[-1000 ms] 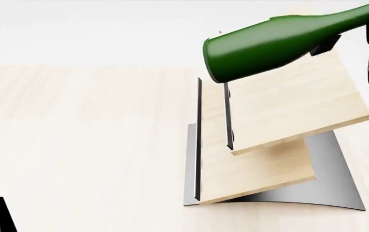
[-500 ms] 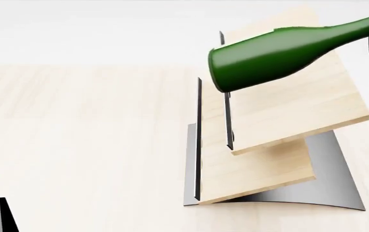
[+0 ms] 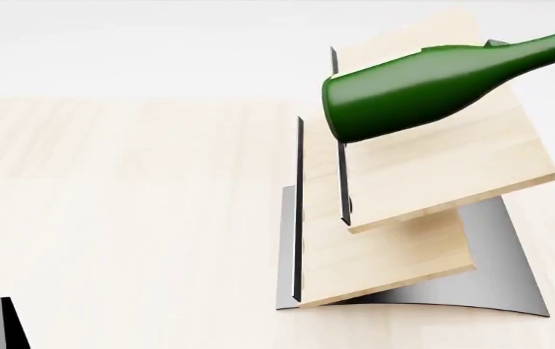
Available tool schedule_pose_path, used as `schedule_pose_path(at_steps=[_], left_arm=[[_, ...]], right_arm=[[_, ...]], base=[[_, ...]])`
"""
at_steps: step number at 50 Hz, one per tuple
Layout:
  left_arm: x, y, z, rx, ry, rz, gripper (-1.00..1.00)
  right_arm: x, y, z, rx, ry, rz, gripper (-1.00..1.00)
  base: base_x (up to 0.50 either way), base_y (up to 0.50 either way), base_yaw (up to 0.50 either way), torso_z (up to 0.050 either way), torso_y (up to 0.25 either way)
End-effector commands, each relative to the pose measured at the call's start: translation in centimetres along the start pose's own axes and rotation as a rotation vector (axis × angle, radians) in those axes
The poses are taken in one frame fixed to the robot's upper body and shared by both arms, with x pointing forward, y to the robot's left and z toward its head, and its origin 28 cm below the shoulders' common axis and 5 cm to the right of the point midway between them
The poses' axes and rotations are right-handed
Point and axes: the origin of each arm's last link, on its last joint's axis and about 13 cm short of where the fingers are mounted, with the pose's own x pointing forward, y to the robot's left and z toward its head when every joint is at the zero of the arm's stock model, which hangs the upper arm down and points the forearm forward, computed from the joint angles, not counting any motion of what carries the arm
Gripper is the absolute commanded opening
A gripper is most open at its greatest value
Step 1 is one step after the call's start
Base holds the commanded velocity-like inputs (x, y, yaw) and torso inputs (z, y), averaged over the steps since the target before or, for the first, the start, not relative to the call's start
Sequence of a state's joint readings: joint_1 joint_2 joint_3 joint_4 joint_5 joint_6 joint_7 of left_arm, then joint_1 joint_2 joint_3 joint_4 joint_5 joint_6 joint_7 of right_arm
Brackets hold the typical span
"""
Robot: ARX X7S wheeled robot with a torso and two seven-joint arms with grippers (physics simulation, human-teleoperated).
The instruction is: Put the wine bottle on the wine rack.
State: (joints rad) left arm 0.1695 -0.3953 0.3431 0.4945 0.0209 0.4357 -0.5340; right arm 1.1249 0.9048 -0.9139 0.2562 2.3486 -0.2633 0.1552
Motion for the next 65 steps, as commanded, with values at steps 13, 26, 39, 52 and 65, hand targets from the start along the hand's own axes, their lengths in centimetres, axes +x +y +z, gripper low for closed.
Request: schedule_pose_path(at_steps=[13,26,39,52,65], left_arm=[[0.0,-0.1,-0.1,0.000,0.003,-0.004,1.00],[-0.1,-0.1,-0.1,0.000,0.004,-0.004,1.00],[-0.1,-0.1,-0.2,0.000,0.005,-0.004,1.00],[-0.1,-0.1,-0.2,0.000,0.007,-0.007,1.00],[-0.1,-0.1,-0.3,0.001,0.009,-0.006,1.00]], right_arm=[[-0.2,0.8,0.6,-0.049,-0.004,0.068,-1.00],[-0.3,0.0,0.3,-0.050,0.003,0.057,-1.00],[-0.3,-0.6,0.1,-0.052,0.004,0.044,-1.00],[-0.4,-1.0,0.2,-0.057,0.000,0.033,-1.00],[-0.3,-2.1,-0.2,-0.060,0.009,0.011,-1.00]], base=[[0.00,0.00,0.00,0.000,0.001],[0.00,0.00,0.00,0.000,0.001],[0.00,0.00,0.00,0.001,0.001],[0.00,0.00,0.00,0.000,0.001],[0.00,0.00,0.00,0.000,0.001]])
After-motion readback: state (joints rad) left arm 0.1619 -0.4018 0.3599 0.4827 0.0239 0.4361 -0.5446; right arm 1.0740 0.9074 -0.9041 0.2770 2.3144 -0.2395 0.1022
